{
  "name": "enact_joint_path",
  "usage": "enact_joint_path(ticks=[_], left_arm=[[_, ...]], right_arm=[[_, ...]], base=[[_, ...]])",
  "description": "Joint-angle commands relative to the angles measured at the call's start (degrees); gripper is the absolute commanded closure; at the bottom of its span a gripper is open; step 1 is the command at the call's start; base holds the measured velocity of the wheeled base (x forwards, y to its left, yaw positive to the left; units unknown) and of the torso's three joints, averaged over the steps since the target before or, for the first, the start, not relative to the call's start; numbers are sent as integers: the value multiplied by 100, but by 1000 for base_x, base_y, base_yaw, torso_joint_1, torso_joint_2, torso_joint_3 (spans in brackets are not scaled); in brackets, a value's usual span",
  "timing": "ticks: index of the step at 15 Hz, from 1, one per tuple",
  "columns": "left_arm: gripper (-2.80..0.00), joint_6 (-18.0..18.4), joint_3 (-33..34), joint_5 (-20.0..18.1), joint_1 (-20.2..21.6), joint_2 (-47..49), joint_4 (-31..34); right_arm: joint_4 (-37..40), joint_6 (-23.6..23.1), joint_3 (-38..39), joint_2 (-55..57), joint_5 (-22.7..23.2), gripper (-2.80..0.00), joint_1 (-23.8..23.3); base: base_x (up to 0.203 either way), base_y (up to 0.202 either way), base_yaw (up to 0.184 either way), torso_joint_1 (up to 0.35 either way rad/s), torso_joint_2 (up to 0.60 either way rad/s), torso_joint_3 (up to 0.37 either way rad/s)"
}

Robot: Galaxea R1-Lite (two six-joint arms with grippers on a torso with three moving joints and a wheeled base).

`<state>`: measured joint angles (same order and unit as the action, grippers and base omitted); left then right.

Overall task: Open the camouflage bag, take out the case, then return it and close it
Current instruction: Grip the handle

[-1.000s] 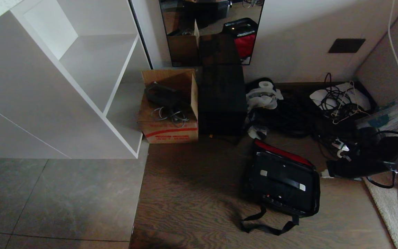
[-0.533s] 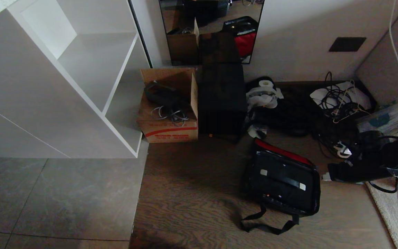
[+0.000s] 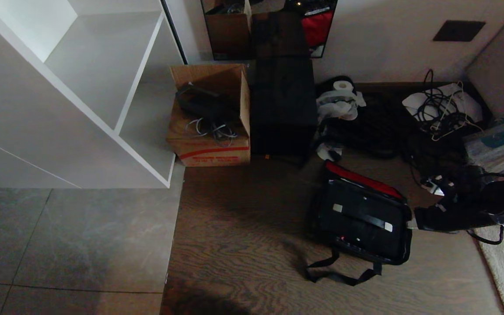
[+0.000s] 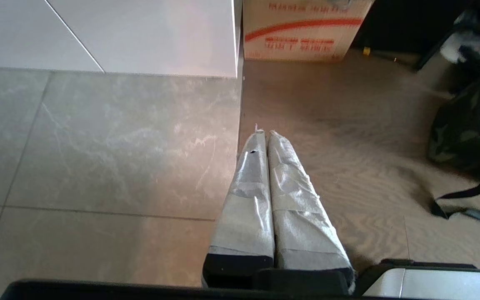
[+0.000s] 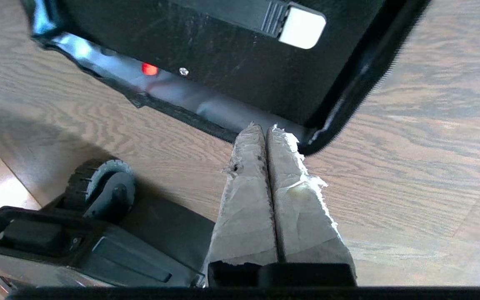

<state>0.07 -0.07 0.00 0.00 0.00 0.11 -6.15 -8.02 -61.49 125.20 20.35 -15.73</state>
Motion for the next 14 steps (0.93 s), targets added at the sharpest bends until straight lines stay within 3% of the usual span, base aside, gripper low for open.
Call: enact_joint_path(ticks=[1, 8, 14], left_arm=[[0, -3, 7, 1, 0, 3, 2], [0, 1, -1, 0, 0, 0, 7], [0, -7, 7, 0, 0, 0, 15]], right_arm=[[0, -6, -3, 5, 13, 0, -1], [0, -6, -39, 22, 13, 0, -1], [0, 2, -47, 14, 22, 0, -9]], base=[[0, 0, 0, 2, 0, -199], [0, 0, 0, 2, 2, -188], [0, 0, 0, 1, 1, -18]])
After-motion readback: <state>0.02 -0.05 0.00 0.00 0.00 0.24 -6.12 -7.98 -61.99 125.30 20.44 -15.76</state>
